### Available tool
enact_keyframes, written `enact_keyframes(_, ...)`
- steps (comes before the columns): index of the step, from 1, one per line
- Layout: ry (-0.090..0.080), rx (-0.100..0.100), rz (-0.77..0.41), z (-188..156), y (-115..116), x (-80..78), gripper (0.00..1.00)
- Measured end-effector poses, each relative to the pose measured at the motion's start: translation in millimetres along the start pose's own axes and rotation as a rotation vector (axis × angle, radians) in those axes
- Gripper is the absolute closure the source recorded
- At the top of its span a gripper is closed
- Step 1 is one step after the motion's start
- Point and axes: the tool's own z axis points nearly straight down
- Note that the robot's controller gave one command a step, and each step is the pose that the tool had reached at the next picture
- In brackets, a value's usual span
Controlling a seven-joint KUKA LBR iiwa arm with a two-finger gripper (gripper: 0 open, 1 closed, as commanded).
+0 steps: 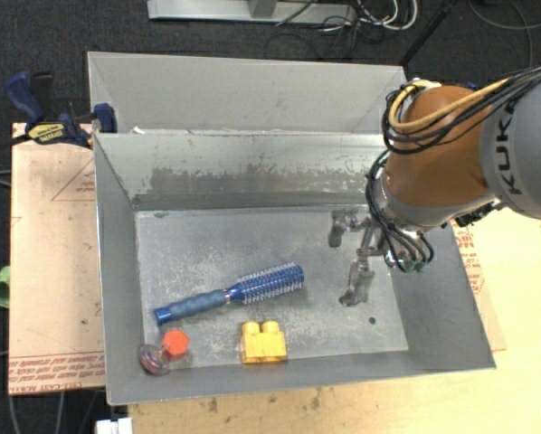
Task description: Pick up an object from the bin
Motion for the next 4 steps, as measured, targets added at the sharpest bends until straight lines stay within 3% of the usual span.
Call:
enact_keyframes(1, -0.004, -0.002, 0.148, 104, 48, -44.3, 0.00)
enact_keyframes(2, -0.007, 0.000, 0.115, 115, 69, -36.1, 0.00)
enact_keyframes(3, -0.008, 0.000, 0.117, 115, 68, -36.0, 1.00)
enact_keyframes(4, -0.015, 0.000, 0.098, -12, 64, -28.5, 1.00)
